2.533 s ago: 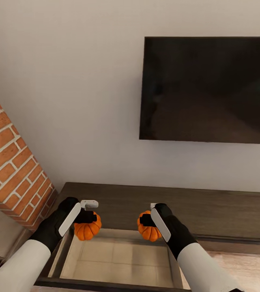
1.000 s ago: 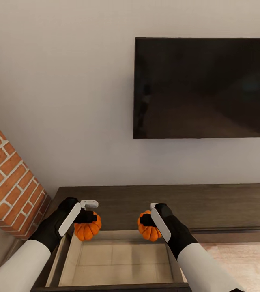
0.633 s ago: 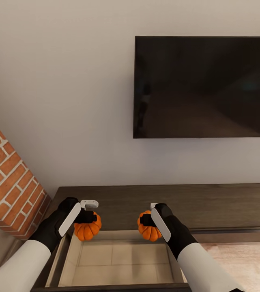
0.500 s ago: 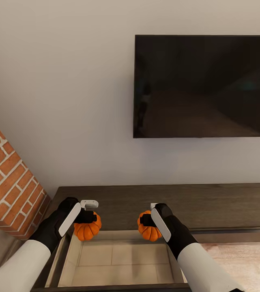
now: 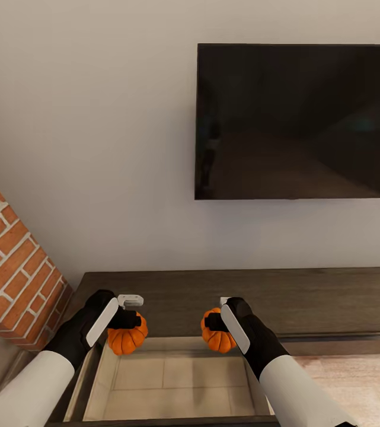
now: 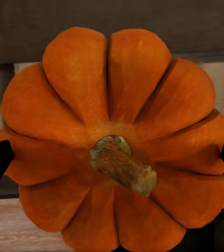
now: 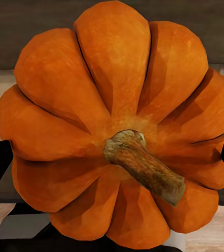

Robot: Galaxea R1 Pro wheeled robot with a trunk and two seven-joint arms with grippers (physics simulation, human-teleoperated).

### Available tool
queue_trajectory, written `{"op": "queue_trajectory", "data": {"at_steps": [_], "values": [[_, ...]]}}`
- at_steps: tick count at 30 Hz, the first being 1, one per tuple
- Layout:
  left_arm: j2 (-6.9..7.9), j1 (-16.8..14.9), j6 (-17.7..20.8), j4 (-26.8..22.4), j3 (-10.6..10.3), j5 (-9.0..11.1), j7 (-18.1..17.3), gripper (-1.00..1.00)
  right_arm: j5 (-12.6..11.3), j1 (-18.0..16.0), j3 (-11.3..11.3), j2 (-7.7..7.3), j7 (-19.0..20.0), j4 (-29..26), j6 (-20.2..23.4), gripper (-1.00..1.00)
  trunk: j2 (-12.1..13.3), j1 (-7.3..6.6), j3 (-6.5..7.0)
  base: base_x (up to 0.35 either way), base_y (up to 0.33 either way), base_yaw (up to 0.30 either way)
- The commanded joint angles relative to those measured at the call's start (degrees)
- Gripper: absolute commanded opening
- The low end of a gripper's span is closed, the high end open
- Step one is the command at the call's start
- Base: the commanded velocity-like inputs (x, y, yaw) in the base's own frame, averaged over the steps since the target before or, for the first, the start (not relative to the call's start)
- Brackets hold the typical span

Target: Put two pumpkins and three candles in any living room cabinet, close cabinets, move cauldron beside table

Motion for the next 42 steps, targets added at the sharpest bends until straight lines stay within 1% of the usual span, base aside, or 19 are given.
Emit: {"op": "queue_trajectory", "data": {"at_steps": [1, 4, 9, 11, 13, 18, 42], "values": [[-0.20, -0.08, 0.12, 0.89, -0.25, 0.63, 0.55, -1.00, -0.63, -0.05, 0.12, -0.04, -0.58, -0.05, 0.12, -1.00, -0.48, 0.23, -0.25, 0.000, 0.000, 0.000], [-1.06, -0.11, 0.12, 2.64, -0.33, 0.63, 0.59, -1.00, -1.65, -0.05, -0.05, -0.18, -0.62, -0.05, 0.26, -1.00, -1.68, 0.89, -0.79, 0.000, 0.000, 0.000], [-1.37, -0.12, 0.12, 3.20, -0.34, 0.63, 0.55, -1.00, -2.72, -0.05, -0.02, -0.15, -0.75, -0.09, 0.38, -1.00, -3.69, 1.99, -1.68, 0.000, 0.000, 0.000], [-1.40, -0.12, 0.12, 3.32, -0.32, 0.63, 0.58, -1.00, -2.98, -0.05, 0.03, -0.04, -0.80, -0.12, 1.94, -1.00, -4.49, 2.43, -2.04, 0.000, 0.000, 0.000], [-1.41, -0.12, 0.12, 3.32, -0.33, 0.63, 0.58, -1.00, -3.03, -0.05, 0.03, -0.03, -0.80, -0.13, 2.74, -1.00, -5.29, 2.87, -2.40, 0.000, 0.000, 0.000], [-1.43, -0.12, 0.12, 3.34, -0.32, 0.63, 0.56, -1.00, -3.06, -0.05, 0.03, -0.08, -0.79, -0.14, 3.21, -1.00, -7.30, 3.97, -3.30, 0.000, 0.000, 0.000], [-1.41, -0.12, 0.12, 3.42, -0.35, 0.63, 0.56, -1.00, -3.07, -0.05, 0.03, -0.02, -0.72, -0.14, 3.39, -1.00, -16.92, 9.24, -7.61, 0.000, 0.000, 0.000]]}}
